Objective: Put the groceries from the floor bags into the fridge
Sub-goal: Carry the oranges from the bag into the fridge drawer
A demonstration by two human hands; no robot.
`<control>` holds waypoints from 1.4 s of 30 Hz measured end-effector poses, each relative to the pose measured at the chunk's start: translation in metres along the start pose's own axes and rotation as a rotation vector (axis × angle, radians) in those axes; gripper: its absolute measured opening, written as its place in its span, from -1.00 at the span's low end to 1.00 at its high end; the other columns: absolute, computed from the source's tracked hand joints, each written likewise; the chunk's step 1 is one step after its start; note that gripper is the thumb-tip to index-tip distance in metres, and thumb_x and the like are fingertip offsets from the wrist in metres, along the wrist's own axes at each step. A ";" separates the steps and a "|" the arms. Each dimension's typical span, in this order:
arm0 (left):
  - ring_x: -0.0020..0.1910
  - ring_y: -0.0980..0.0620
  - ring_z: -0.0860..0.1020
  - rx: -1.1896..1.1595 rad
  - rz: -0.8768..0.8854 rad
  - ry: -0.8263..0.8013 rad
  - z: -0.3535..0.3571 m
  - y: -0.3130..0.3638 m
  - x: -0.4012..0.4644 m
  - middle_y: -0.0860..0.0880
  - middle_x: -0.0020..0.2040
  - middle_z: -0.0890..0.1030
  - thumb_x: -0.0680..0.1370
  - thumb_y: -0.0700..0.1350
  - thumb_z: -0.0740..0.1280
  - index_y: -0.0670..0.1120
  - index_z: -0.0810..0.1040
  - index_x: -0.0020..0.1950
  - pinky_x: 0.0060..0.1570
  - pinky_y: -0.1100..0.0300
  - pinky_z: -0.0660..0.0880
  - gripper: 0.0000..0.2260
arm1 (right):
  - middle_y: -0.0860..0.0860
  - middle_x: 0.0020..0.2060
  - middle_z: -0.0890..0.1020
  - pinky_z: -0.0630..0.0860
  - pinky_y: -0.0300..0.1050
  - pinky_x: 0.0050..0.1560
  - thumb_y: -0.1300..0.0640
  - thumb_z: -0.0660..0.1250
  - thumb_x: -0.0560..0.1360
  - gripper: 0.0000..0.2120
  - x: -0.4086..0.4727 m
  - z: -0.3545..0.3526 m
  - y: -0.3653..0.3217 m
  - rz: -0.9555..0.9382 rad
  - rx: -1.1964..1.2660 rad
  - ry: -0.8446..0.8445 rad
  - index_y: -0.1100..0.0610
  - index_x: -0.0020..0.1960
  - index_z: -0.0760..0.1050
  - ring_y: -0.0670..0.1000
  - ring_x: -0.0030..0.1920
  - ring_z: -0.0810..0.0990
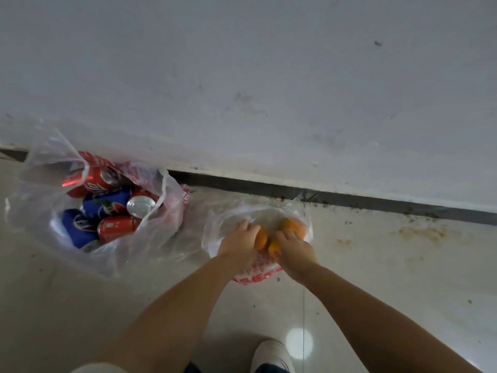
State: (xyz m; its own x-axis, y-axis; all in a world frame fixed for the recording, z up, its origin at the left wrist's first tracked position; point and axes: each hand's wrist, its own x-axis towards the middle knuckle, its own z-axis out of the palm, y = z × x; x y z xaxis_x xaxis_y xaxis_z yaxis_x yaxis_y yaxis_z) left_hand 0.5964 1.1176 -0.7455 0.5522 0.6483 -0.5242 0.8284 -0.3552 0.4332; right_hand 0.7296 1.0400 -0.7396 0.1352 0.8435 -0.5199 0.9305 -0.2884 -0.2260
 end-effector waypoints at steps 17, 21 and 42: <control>0.33 -0.12 0.34 0.163 0.127 -0.007 -0.022 0.014 -0.035 -0.14 0.38 0.32 0.58 -0.04 0.25 -0.09 0.21 0.45 0.26 0.05 0.41 -0.52 | 0.16 0.33 0.33 0.49 0.00 0.16 0.14 0.28 0.54 -0.52 -0.030 -0.031 -0.020 0.121 0.035 -0.048 0.13 0.41 0.23 0.20 0.30 0.39; 0.35 -0.13 0.32 0.150 0.084 -0.062 -0.088 0.068 -0.103 -0.16 0.40 0.29 0.55 -0.03 0.30 -0.08 0.14 0.48 0.26 0.04 0.43 -0.44 | 0.17 0.34 0.32 0.49 -0.01 0.14 0.12 0.26 0.54 -0.50 -0.107 -0.116 -0.040 0.128 0.111 -0.043 0.12 0.43 0.19 0.20 0.26 0.41; 0.24 -0.09 0.39 0.391 0.622 -0.017 -0.327 0.414 -0.487 -0.08 0.28 0.31 0.48 0.05 0.35 -0.02 0.21 0.36 0.10 0.04 0.48 -0.47 | 0.12 0.34 0.31 0.51 -0.01 0.12 0.05 0.27 0.51 -0.47 -0.652 -0.403 -0.050 0.686 0.361 0.478 0.03 0.43 0.19 0.16 0.29 0.35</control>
State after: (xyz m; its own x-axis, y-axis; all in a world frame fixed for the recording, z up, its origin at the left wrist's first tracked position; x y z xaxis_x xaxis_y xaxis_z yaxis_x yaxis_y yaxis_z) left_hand 0.6393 0.8750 -0.0705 0.9299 0.2392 -0.2794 0.3328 -0.8705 0.3625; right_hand 0.7324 0.6872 -0.0575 0.8215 0.5091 -0.2568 0.4412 -0.8529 -0.2793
